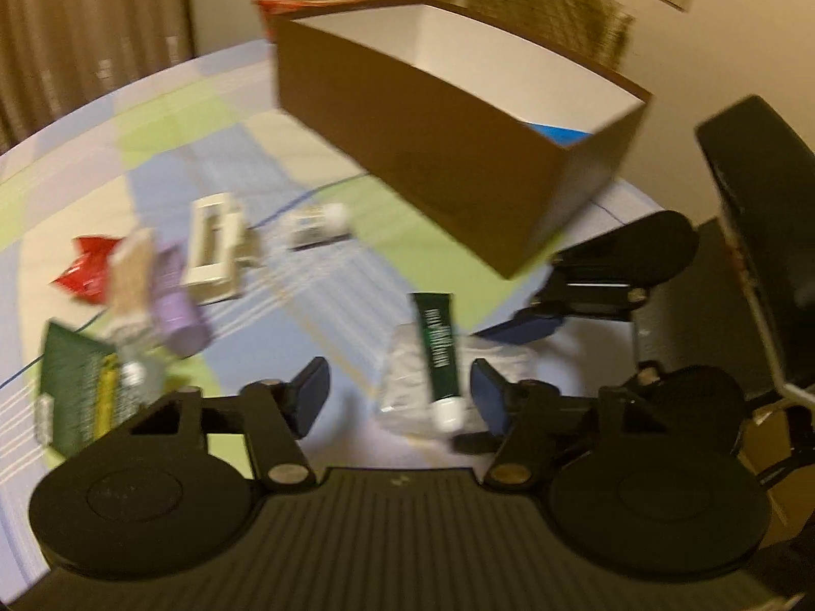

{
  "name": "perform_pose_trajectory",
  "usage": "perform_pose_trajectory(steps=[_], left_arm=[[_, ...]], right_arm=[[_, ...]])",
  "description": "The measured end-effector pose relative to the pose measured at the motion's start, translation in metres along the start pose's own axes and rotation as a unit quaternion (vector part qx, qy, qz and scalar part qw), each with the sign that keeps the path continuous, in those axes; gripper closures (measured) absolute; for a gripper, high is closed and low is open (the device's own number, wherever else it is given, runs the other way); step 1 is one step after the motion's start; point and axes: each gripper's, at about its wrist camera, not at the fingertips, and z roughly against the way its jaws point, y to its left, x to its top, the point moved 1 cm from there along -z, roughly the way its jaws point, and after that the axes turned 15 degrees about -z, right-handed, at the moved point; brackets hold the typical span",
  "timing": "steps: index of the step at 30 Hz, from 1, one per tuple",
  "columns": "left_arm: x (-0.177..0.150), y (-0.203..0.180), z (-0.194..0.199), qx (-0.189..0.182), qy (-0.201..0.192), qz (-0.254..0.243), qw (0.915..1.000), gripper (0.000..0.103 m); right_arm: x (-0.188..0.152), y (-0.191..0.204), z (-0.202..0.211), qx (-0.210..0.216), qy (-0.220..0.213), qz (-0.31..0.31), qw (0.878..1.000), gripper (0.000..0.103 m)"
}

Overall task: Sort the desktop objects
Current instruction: 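Grasp the green Mentholatum lip gel tube with the left tool while the right holds the floss box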

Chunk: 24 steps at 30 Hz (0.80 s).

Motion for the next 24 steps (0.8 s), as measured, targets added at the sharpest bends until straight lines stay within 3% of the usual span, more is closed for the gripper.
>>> perform_pose_trajectory(steps=[1,3,10,14,16,24], left_arm=[[0.002,-0.004,-0.004,-0.004,0.002,-0.005,1.0000,0.063],[0.007,-0.007,-0.011,-0.010,0.008,-0.010,0.9999,0.068],[0.018,-0.019,-0.026,-0.023,0.033,-0.050,0.9979,0.079],[0.020,-0.024,-0.031,-0.021,0.045,-0.067,0.9965,0.079],[0.020,-0.022,-0.031,-0.020,0.047,-0.065,0.9966,0.089],[0.021,-0.014,-0.022,-0.009,0.041,-0.046,0.9981,0.090]], right_arm=[[-0.001,-0.001,0.001,0.001,-0.001,-0.001,1.000,0.048],[-0.002,-0.002,0.002,0.003,-0.004,-0.004,1.000,0.048],[-0.004,-0.007,0.007,0.009,-0.008,-0.004,1.000,0.048],[-0.003,-0.010,0.007,0.011,-0.008,-0.004,1.000,0.048],[-0.002,-0.010,0.007,0.011,-0.007,-0.002,1.000,0.048],[0.002,-0.011,0.009,0.003,-0.008,-0.003,1.000,0.048]])
